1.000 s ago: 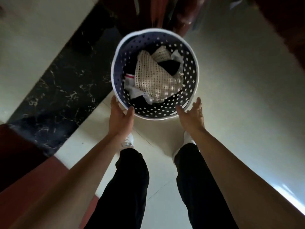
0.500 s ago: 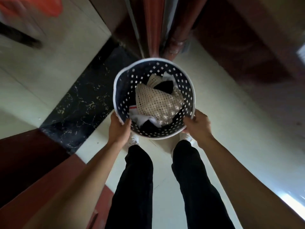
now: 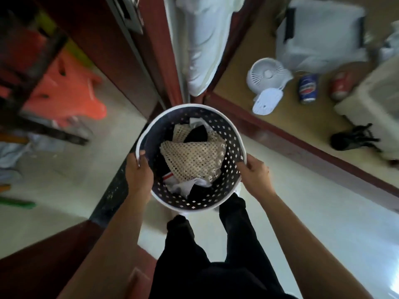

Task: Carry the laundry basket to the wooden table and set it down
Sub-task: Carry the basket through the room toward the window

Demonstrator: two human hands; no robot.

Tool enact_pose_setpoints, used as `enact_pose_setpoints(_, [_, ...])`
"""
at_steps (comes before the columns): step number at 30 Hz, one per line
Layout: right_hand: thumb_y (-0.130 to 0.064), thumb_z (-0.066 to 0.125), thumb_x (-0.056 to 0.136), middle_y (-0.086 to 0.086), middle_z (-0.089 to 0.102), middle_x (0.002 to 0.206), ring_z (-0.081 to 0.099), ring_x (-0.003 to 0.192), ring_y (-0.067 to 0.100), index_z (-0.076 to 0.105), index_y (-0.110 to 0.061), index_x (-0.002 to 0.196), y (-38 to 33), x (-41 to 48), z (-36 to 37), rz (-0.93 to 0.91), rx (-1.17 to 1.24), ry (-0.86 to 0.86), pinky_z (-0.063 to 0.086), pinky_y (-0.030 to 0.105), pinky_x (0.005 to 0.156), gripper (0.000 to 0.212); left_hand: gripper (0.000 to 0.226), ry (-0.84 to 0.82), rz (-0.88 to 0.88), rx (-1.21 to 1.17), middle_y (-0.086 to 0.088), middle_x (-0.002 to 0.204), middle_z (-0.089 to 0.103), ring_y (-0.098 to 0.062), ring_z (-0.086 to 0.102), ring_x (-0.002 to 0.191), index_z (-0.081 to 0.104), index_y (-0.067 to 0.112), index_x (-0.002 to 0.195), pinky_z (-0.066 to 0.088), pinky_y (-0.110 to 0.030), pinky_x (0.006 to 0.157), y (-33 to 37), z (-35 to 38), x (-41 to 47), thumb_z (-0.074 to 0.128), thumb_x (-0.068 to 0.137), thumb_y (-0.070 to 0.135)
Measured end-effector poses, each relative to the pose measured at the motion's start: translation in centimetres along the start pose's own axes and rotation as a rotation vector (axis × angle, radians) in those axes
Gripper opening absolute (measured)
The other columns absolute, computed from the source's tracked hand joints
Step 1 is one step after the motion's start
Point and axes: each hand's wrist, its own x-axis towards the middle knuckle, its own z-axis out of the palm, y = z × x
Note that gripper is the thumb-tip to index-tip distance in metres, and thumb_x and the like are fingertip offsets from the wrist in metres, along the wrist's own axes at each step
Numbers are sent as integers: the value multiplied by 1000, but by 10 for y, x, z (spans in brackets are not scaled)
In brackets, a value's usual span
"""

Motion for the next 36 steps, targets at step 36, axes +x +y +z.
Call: enact_pose_setpoints(36, [-58,63,77,-16,78,115,74,113,8,69,-44,119,402,-411,-359,0,1188,1402,60,37,99,45,47,-1418,639,-97,-1,110,73,-16,69,103,67,25,122,57,-27,87,127,255,-663,56,80,6])
